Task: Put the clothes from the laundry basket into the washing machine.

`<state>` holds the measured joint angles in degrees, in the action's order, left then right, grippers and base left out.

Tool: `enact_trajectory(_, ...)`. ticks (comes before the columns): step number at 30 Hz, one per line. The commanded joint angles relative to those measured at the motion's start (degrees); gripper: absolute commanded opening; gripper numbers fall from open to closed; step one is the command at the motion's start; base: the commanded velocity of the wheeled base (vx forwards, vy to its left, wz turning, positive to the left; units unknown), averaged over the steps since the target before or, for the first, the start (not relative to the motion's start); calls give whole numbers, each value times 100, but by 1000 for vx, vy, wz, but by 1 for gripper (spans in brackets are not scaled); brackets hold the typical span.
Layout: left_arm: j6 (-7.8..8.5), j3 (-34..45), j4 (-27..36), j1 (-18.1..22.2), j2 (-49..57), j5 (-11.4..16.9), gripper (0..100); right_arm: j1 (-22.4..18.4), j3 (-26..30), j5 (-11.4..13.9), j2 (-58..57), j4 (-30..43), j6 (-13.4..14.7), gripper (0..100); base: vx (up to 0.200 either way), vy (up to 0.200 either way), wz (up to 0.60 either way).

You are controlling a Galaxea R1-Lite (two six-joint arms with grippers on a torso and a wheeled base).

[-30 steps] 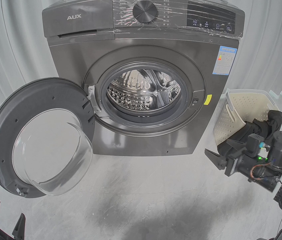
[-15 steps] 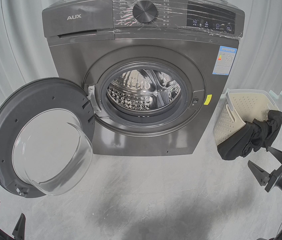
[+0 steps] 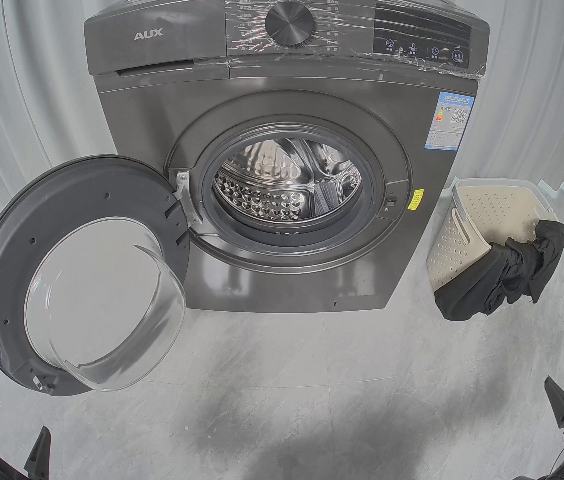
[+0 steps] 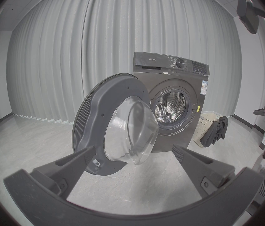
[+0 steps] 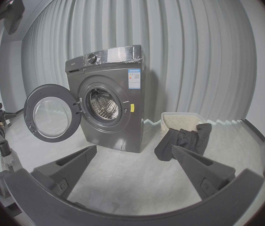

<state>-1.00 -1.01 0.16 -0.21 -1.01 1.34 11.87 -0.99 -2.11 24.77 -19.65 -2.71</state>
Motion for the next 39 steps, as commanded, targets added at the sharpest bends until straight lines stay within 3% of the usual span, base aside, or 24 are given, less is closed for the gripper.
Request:
enact_trajectory(1, -6, 84, 2, 3, 92, -2, 100, -757, 99, 44, -1923, 858, -37, 100, 0, 0, 0)
enact_trajectory(10, 12, 84, 2, -6, 92, 7, 100, -1143, 99, 88, -2477, 1649, -11, 100, 0, 0, 0)
enact_trajectory(19, 12, 84, 11, -6, 92, 15, 100, -1135, 99, -9, -2477, 1587, 174, 100, 0, 0, 0)
enact_trajectory(22, 12, 84, 2, -6, 92, 15, 100, -1143, 99, 369, -2477, 1605, 350, 100, 0, 0, 0)
enact_trajectory(25, 12, 84, 2, -6, 92, 15, 100, -1152, 99, 492, -2477, 1614, 359, 100, 0, 0, 0)
enact_trajectory(27, 3, 84, 2, -6, 92, 15, 100, -1143, 99, 422, -2477, 1640, 332, 100, 0, 0, 0)
enact_trajectory(29, 3, 84, 2, -6, 92, 15, 100, -1179, 99, -9, -2477, 1719, 359, 100, 0, 0, 0)
enact_trajectory(31, 12, 84, 2, -6, 92, 15, 100, -1179, 99, -246, -2477, 1798, 490, 100, 0, 0, 0)
enact_trajectory(34, -6, 84, 2, 3, 92, 7, 100, -1143, 99, -26, -2477, 1868, 455, 100, 0, 0, 0)
enact_trajectory(39, 12, 84, 2, 3, 92, 7, 100, -1161, 99, 105, -2477, 1948, 297, 100, 0, 0, 0)
